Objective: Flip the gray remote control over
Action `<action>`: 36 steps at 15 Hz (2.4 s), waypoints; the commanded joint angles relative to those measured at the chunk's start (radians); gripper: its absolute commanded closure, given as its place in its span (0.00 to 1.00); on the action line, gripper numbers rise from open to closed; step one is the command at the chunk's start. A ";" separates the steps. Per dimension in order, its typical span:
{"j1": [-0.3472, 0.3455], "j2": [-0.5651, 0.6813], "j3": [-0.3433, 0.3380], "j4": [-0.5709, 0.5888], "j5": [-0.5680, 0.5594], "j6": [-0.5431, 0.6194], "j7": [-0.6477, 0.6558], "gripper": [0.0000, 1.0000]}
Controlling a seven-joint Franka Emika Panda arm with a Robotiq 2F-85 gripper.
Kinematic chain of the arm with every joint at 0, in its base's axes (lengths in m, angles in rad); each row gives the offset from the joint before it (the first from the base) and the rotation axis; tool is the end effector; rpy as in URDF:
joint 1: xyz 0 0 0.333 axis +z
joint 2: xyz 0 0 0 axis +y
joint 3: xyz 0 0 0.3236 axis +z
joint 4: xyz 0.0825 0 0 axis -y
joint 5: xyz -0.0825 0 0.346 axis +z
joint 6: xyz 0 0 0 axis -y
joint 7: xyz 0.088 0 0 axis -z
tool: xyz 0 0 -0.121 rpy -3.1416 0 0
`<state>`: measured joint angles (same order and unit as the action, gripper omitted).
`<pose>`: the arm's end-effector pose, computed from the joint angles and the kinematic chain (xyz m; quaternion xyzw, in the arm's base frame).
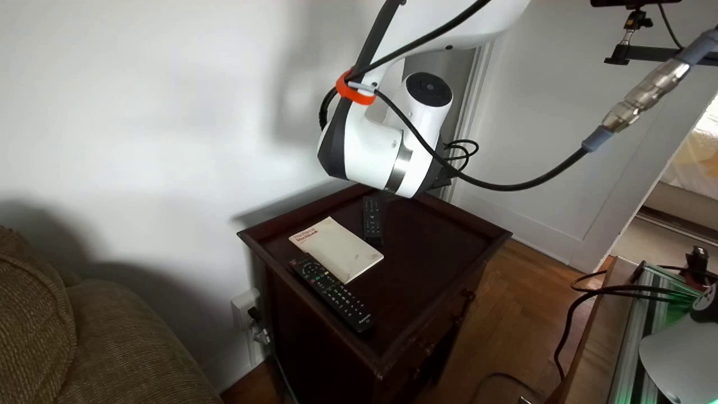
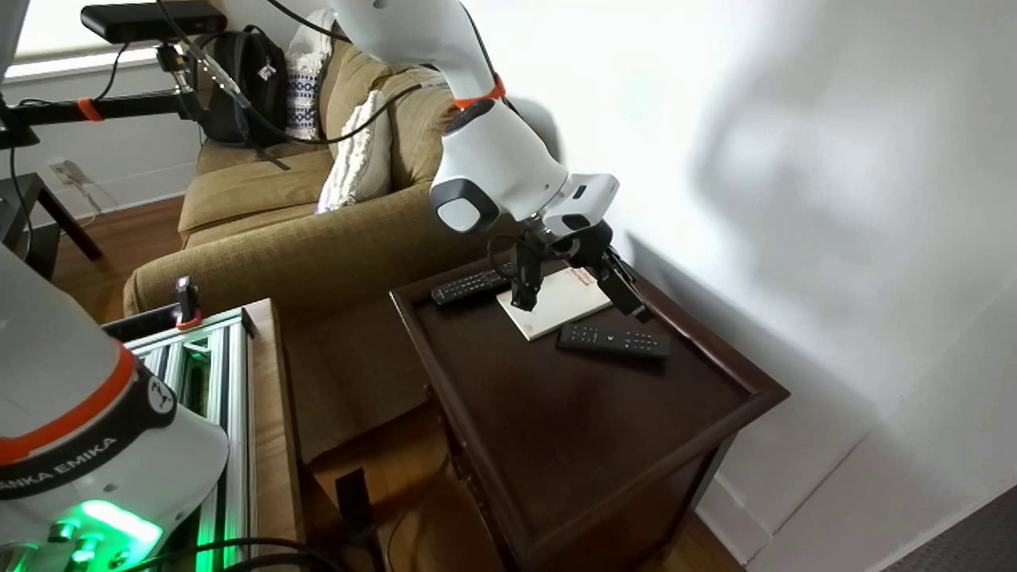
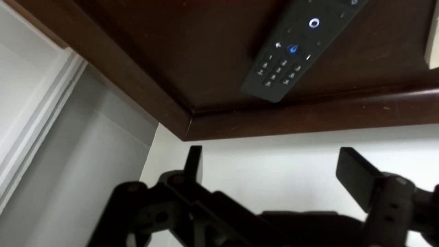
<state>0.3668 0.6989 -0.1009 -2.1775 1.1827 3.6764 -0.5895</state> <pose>0.5258 0.0134 0.1817 0.9196 -0.1663 0.3234 0.1490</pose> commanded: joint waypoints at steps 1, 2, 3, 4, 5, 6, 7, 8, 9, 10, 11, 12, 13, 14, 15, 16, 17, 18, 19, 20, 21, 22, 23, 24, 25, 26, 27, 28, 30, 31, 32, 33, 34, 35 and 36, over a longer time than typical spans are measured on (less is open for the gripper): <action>0.006 -0.084 -0.036 -0.048 0.138 -0.167 -0.129 0.00; 0.015 -0.092 -0.057 -0.050 0.183 -0.201 -0.163 0.00; 0.015 -0.093 -0.071 -0.053 0.208 -0.229 -0.185 0.00; 0.025 -0.095 -0.090 -0.058 0.247 -0.252 -0.213 0.00; 0.028 -0.094 -0.106 -0.062 0.272 -0.272 -0.231 0.00; 0.027 -0.091 -0.116 -0.064 0.286 -0.291 -0.243 0.00; 0.030 -0.094 -0.125 -0.071 0.299 -0.307 -0.253 0.00; 0.033 -0.091 -0.134 -0.074 0.302 -0.314 -0.251 0.00; 0.042 -0.102 -0.139 -0.078 0.296 -0.307 -0.249 0.00; 0.012 -0.070 -0.115 -0.052 0.260 -0.276 -0.211 0.00; 0.016 -0.072 -0.119 -0.054 0.261 -0.277 -0.212 0.00; 0.018 -0.074 -0.120 -0.055 0.261 -0.277 -0.212 0.00; 0.021 -0.076 -0.120 -0.055 0.261 -0.277 -0.212 0.00; 0.024 -0.077 -0.121 -0.055 0.261 -0.277 -0.212 0.00; 0.026 -0.078 -0.121 -0.055 0.262 -0.276 -0.212 0.00; 0.021 -0.100 -0.120 -0.064 0.265 -0.305 -0.215 0.00; 0.023 -0.120 -0.121 -0.073 0.270 -0.309 -0.217 0.00; 0.030 -0.144 -0.126 -0.090 0.279 -0.306 -0.222 0.00; 0.035 -0.162 -0.130 -0.103 0.285 -0.304 -0.227 0.00; 0.036 -0.178 -0.133 -0.118 0.293 -0.319 -0.232 0.00; 0.038 -0.189 -0.135 -0.128 0.299 -0.322 -0.234 0.00; 0.038 -0.199 -0.138 -0.141 0.308 -0.333 -0.238 0.00; 0.039 -0.206 -0.140 -0.155 0.314 -0.340 -0.237 0.00; 0.041 -0.211 -0.143 -0.168 0.318 -0.349 -0.233 0.00; 0.040 -0.219 -0.144 -0.181 0.317 -0.364 -0.229 0.00; 0.040 -0.225 -0.148 -0.194 0.312 -0.381 -0.226 0.00; 0.043 -0.229 -0.152 -0.200 0.301 -0.385 -0.213 0.00; -0.057 -0.250 -0.058 -0.239 0.112 -0.334 -0.053 0.00; -0.007 -0.205 -0.104 -0.187 0.189 -0.342 -0.123 0.00; -0.021 -0.211 -0.091 -0.197 0.158 -0.342 -0.093 0.00; -0.030 -0.216 -0.084 -0.203 0.145 -0.342 -0.083 0.00; -0.035 -0.221 -0.081 -0.207 0.141 -0.342 -0.081 0.00; -0.037 -0.224 -0.078 -0.208 0.141 -0.342 -0.081 0.00; -0.038 -0.226 -0.077 -0.208 0.140 -0.342 -0.081 0.00; -0.039 -0.226 -0.077 -0.209 0.140 -0.342 -0.081 0.00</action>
<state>0.3278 0.4725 -0.1778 -2.3860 1.3227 3.3343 -0.6702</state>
